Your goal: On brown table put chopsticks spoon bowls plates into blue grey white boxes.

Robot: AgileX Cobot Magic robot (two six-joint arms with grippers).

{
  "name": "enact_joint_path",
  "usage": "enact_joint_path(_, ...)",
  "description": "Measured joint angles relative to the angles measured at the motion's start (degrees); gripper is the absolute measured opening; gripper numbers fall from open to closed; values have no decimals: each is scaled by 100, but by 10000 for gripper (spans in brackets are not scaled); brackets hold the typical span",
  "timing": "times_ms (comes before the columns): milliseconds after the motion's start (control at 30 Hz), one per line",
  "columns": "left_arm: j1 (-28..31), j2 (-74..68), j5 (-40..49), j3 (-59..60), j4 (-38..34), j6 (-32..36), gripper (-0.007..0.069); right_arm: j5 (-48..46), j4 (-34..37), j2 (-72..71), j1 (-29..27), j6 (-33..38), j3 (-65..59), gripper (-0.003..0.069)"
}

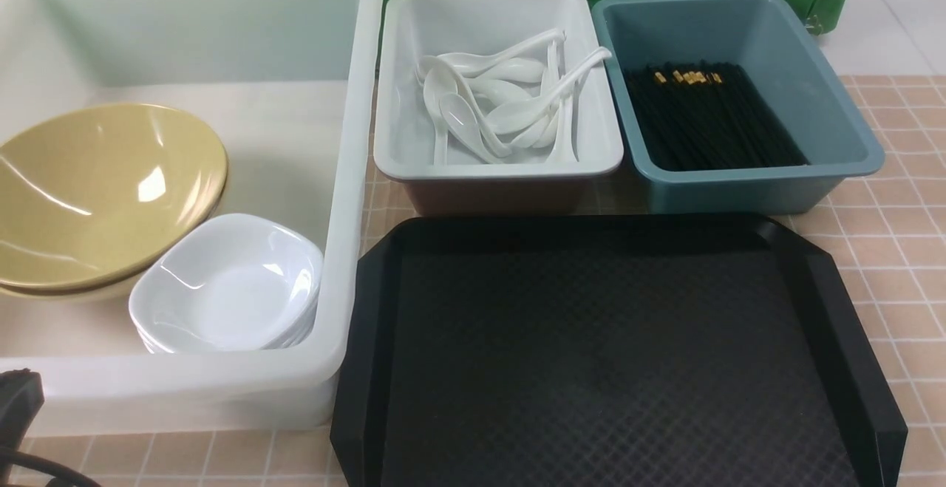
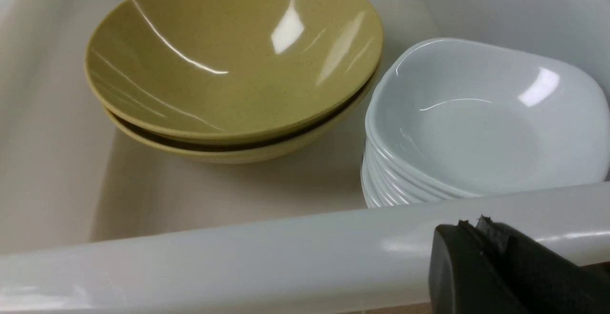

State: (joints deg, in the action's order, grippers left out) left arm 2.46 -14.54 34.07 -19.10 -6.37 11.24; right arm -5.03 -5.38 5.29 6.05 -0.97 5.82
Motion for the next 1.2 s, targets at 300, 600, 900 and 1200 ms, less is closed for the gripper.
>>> enact_joint_path(300, 0, 0, 0, 0, 0, 0, -11, -702, -330, -590, -994, -838, -748, 36)
enact_joint_path(600, 0, 0, 0, 0, 0, 0, -11, -1246, -325, -596, -1002, -900, -748, 38)
enact_joint_path(900, 0, 0, 0, 0, 0, 0, -11, -1247, -325, -596, -1002, -918, -748, 44)
enact_joint_path(1200, 0, 0, 0, 0, 0, 0, -11, -1252, -325, -596, -1002, -926, -748, 50)
